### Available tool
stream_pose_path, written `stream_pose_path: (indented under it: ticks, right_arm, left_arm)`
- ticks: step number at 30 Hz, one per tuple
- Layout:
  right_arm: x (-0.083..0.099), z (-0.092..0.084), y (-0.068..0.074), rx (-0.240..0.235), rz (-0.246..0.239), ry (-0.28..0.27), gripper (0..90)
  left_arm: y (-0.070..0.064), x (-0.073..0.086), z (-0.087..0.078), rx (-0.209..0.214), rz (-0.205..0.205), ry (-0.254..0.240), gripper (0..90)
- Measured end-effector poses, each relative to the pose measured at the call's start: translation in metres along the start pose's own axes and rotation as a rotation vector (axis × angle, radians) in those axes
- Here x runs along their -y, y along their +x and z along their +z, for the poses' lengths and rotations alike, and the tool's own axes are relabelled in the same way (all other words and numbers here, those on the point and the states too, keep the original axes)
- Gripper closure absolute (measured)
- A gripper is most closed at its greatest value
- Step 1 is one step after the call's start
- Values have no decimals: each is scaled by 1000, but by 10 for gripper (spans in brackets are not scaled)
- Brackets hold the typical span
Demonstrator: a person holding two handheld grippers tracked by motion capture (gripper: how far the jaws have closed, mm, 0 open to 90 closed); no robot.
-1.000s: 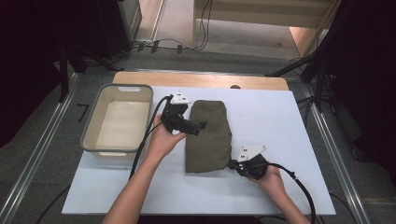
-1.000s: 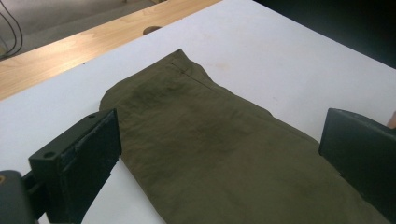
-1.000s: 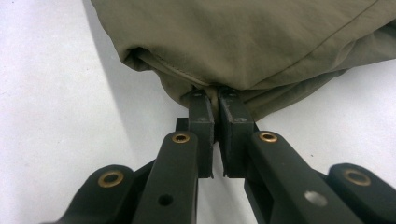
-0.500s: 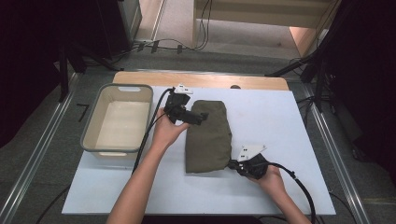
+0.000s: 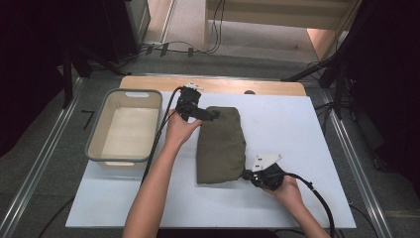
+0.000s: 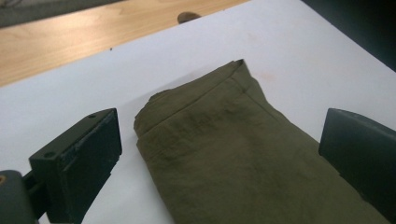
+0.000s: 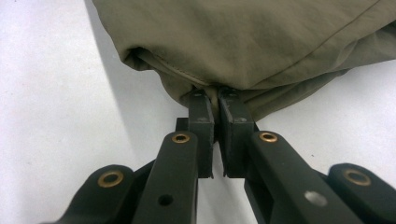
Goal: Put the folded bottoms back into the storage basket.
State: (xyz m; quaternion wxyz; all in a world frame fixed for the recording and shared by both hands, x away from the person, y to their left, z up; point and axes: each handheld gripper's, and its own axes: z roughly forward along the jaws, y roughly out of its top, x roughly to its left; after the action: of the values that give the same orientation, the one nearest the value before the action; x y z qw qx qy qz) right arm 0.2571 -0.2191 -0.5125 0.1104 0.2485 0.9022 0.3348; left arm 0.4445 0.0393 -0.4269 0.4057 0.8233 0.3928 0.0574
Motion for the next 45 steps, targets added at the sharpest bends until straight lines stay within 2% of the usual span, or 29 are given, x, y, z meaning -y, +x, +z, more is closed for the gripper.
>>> stream_pose_path:
  ticks: [6,9,13,20,24,29,35,42,45]
  right_arm:
    - [0,0,0,-2,1,1,829]
    - [0,0,0,-4,0,2,829]
    - [0,0,0,-4,2,2,828]
    - [0,0,-1,-5,2,2,829]
    - [0,0,-1,-6,4,2,828]
    - [0,0,-1,-6,4,2,828]
    - [0,0,0,-6,5,2,828]
    - [0,0,-1,-7,5,2,827]
    - [0,0,-1,-8,5,1,827]
  left_arm:
    - [6,-3,9,-24,-4,22,0]
    - [9,-2,14,-27,-15,23,0]
    - [16,0,23,-39,-34,51,0]
    - [26,3,33,-32,-72,73,40]
    - [29,6,39,-55,-85,86,77]
    - [34,10,46,-54,-111,100,131]
    - [36,15,55,-23,-131,142,180]
    - [41,17,58,53,-177,132,279]
    - [43,19,60,76,-197,138,290]
